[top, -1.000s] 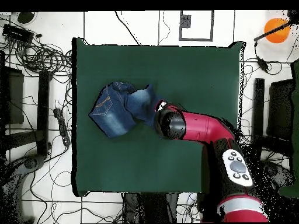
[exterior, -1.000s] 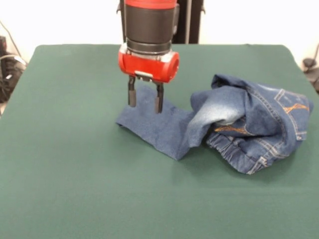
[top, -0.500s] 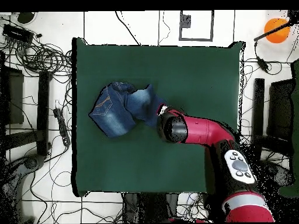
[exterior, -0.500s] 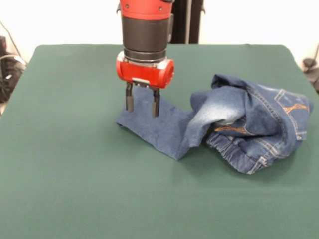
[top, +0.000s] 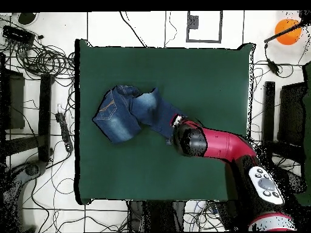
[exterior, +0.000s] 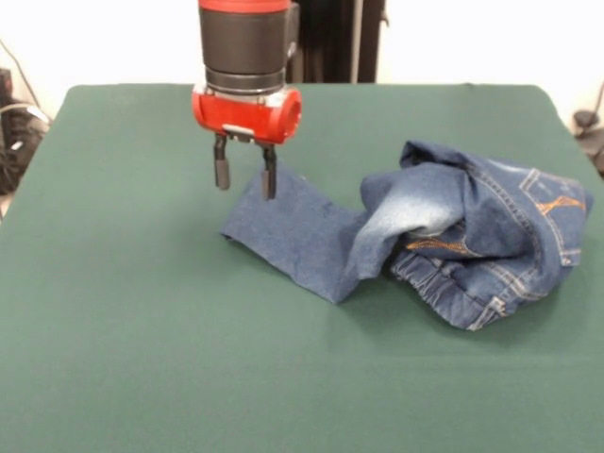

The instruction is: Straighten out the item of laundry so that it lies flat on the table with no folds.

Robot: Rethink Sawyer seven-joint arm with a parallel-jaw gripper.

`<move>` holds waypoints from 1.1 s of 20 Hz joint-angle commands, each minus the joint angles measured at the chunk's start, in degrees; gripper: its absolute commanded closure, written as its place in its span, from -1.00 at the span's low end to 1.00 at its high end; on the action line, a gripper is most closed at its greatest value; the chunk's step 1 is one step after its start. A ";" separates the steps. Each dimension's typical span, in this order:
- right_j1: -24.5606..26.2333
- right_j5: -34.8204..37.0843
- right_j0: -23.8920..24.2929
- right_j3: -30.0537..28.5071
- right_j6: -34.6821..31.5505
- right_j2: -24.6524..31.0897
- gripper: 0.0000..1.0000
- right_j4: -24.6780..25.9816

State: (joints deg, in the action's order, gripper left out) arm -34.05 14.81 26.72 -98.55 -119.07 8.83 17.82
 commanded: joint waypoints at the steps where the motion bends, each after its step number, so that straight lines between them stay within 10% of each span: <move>1: 1.22 -2.14 -1.86 -5.89 -0.09 7.12 -1.00 3.26; 11: 9.58 -8.23 -8.90 0.44 -5.83 0.11 -1.00 4.67; 22: 9.31 -9.15 -3.65 -1.40 -1.76 5.24 -1.00 4.65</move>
State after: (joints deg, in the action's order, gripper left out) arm -26.17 7.67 21.46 -98.53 -119.07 8.41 20.47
